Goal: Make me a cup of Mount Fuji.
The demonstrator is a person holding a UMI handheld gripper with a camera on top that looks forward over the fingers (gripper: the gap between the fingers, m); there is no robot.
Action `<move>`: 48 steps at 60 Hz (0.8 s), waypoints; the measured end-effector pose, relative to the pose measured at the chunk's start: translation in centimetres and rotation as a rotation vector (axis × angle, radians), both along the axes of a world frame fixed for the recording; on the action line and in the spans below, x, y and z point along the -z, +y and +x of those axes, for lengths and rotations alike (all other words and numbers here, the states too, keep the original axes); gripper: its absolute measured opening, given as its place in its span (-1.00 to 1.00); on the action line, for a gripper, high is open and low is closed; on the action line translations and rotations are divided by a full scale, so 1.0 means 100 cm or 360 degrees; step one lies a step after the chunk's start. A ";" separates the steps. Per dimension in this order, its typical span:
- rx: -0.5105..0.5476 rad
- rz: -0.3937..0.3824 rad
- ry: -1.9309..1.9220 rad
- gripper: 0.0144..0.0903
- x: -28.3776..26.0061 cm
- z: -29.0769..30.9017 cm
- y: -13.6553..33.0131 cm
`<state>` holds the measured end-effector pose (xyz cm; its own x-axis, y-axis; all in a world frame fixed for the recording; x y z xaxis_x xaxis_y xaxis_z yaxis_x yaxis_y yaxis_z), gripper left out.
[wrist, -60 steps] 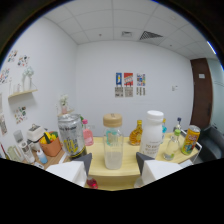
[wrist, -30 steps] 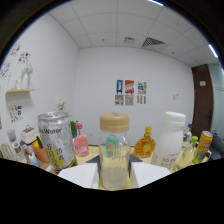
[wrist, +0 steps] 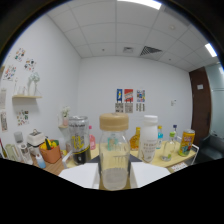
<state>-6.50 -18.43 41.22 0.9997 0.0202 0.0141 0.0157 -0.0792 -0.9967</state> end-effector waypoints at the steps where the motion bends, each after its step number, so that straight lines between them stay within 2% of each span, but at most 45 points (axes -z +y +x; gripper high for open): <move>1: 0.0001 -0.0004 -0.0001 -0.30 0.006 0.000 -0.005; 12: -0.0010 -0.0155 0.0059 -0.31 0.105 -0.016 -0.046; 28: -0.0047 -0.0372 0.0320 -0.30 0.244 -0.032 -0.058; 34: -0.0016 -0.0428 0.0566 -0.30 0.268 -0.028 -0.054; 48: -0.0034 -0.0485 0.1581 -0.31 0.276 -0.031 -0.038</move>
